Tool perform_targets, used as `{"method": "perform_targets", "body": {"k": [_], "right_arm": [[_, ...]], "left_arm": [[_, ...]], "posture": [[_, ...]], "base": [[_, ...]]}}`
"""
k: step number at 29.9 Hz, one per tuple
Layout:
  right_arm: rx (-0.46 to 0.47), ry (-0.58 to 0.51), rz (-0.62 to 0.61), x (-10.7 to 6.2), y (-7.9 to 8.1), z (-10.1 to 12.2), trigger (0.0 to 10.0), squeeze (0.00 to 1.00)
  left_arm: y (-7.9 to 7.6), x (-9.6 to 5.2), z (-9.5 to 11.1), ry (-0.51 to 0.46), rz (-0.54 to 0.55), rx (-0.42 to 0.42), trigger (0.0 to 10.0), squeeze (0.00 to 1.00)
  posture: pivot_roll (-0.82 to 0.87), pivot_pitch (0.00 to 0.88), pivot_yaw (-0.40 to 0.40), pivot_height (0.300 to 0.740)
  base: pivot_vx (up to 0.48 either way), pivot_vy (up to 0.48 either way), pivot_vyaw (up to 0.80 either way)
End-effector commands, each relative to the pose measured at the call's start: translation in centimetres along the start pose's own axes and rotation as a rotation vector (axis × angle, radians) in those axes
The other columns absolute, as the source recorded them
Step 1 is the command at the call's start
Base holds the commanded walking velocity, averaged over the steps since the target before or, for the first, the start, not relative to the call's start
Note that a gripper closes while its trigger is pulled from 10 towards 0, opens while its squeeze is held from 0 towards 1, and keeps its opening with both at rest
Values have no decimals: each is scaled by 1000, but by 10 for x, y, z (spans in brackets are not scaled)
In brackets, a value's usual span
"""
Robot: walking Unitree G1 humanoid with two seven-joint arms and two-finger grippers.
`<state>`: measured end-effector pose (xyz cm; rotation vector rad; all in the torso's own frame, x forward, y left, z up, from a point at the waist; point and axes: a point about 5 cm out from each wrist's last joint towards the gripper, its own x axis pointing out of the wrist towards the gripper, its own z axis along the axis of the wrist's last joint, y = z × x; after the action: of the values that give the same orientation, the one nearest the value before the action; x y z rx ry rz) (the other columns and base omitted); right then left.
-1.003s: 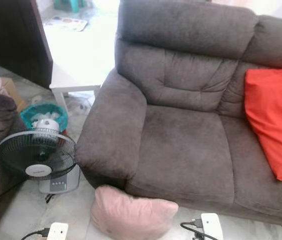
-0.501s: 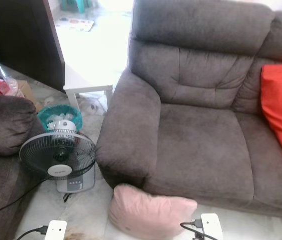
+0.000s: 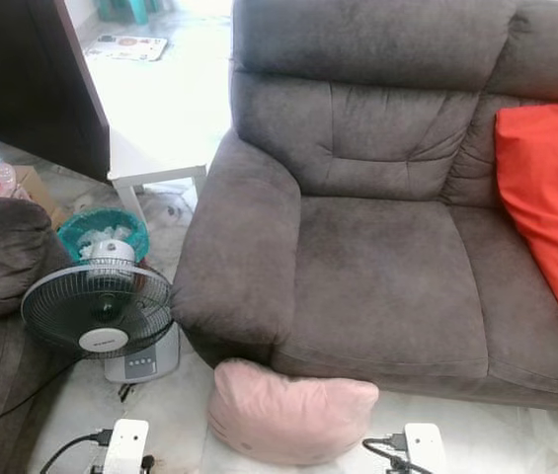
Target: Move the pillow to the sofa from floor
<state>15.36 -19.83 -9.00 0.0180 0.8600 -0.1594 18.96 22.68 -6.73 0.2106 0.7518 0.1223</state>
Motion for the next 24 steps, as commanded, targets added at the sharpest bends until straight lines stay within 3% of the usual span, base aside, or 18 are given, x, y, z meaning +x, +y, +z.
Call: {"method": "perform_targets", "body": {"k": [1,5,9,17,22,24], "right_arm": [[50,-35,-6,-2,-1,-1,10000,0],[78,-130,33,-3,1,7,10000,0],[101,-189,42,-5,3,11,10000,0],[121,-282,62,-8,4,16,10000,0],[140,-361,77,-11,5,22,10000,0],[128,-404,103,-13,7,26,10000,0]], "left_arm": [[6,3,15,-75,34,-9,10000,0],[-1,9,48,-219,35,-11,10000,0],[-10,9,67,-315,40,-18,10000,0],[-9,5,92,-481,75,-37,10000,0],[-2,-5,109,-620,88,-56,10000,0],[-1,-16,115,-695,99,-58,10000,0]], "posture": [[153,96,-59,740],[156,93,-55,740],[152,88,-52,740],[158,81,-44,740],[159,72,-34,740],[162,68,-32,740]], "base": [[0,0,0],[0,0,0],[0,0,0],[0,0,0],[0,0,0],[0,0,0]]}}
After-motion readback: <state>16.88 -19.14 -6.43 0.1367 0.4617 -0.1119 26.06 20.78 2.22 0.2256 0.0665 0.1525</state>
